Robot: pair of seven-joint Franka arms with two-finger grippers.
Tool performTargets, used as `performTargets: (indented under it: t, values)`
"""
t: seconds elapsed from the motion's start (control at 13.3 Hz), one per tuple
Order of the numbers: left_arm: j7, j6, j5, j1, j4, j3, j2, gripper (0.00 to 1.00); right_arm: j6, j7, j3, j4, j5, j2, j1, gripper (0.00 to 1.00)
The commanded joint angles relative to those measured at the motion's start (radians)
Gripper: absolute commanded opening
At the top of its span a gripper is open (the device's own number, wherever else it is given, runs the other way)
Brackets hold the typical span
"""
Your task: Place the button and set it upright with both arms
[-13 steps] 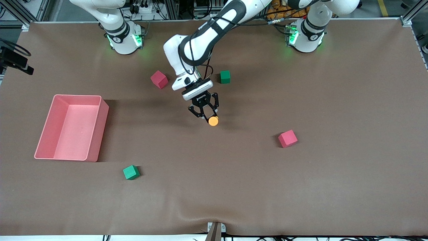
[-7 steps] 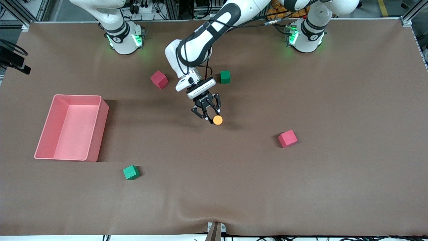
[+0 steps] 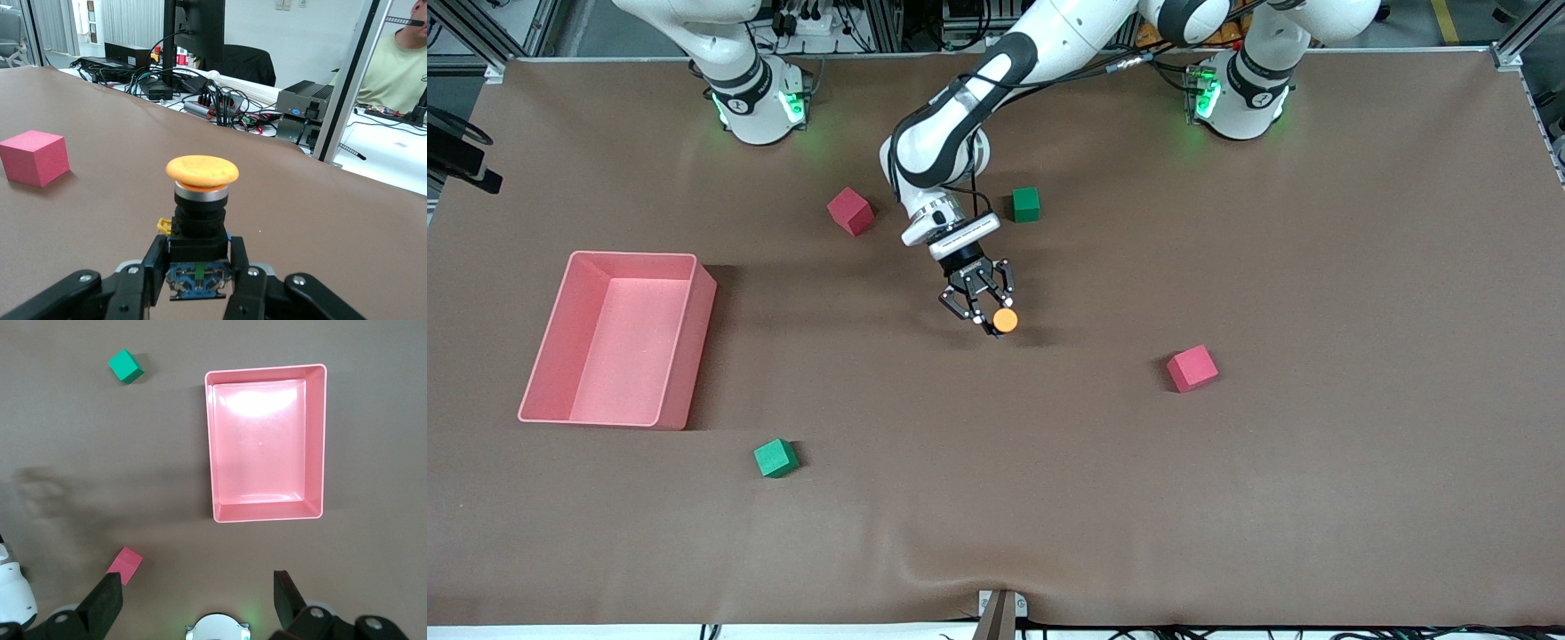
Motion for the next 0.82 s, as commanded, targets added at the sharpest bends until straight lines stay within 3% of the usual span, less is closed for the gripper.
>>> performTargets:
  t: [0.0,0.75]
  values:
    - [-0.017,-0.024,0.028,-0.038,0.021,0.02,0.029,0.0,-0.013,-0.004,0.008,0.002,0.015,-0.003,-0.01,1.0]
    - [-0.086,-0.016,0.097,-0.05,0.024,0.019,0.112,0.0,-0.01,-0.002,0.007,0.002,0.001,-0.003,-0.011,1.0]
